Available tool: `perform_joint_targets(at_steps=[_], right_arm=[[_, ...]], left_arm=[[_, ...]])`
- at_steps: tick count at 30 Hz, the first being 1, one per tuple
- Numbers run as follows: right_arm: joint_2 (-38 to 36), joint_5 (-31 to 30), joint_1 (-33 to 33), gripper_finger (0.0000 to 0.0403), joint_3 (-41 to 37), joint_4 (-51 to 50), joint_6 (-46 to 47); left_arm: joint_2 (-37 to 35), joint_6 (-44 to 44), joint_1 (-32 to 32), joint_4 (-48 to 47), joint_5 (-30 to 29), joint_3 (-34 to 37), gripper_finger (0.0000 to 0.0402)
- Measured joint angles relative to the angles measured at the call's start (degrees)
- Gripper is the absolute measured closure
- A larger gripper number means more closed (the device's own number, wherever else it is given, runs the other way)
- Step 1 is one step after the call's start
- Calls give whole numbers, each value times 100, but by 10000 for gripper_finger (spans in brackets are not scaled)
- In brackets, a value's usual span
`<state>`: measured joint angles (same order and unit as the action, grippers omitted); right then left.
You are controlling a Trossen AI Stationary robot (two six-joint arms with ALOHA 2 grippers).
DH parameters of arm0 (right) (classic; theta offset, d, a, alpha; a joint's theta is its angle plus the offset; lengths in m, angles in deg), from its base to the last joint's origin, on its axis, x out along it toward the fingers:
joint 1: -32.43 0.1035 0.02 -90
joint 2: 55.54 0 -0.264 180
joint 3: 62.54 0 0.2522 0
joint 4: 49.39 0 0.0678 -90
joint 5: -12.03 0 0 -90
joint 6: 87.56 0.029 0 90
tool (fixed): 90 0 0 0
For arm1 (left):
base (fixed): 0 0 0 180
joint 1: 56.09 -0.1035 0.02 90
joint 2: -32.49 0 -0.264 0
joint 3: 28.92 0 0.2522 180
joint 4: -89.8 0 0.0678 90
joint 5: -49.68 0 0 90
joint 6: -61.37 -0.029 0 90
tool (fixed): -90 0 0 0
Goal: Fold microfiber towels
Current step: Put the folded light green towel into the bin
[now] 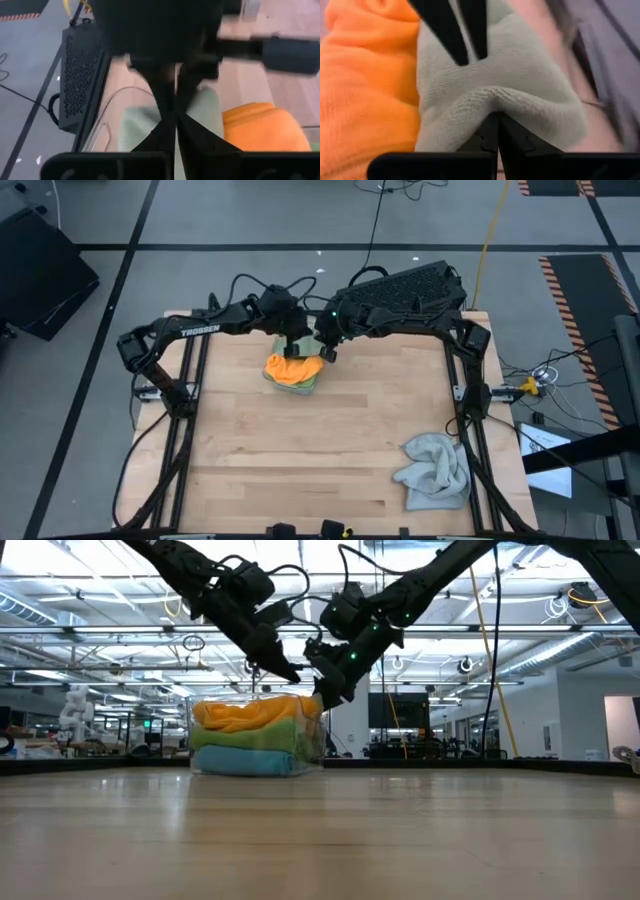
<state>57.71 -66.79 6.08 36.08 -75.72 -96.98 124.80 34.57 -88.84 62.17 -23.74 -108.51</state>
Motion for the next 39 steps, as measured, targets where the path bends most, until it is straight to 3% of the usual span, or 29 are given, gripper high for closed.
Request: perform_joint_targets(at_steps=[3, 8, 17, 29, 39], right_arm=[[125, 100, 11, 403, 0, 38, 32], [198, 113, 9, 403, 0, 110, 39], [87, 338, 2, 403, -2, -1, 30], [-214, 313, 24, 403, -7, -353, 13], [-631, 230, 22, 403, -2, -979, -129]], left_arm=[[-7, 23, 82, -47, 22, 0, 380], [-4, 92, 227, -229, 658, 2, 380], [584, -49, 194, -245, 409, -2, 380], [1297, -96, -336, -49, 642, -4, 380], [782, -119, -308, -194, 871, 11, 380]])
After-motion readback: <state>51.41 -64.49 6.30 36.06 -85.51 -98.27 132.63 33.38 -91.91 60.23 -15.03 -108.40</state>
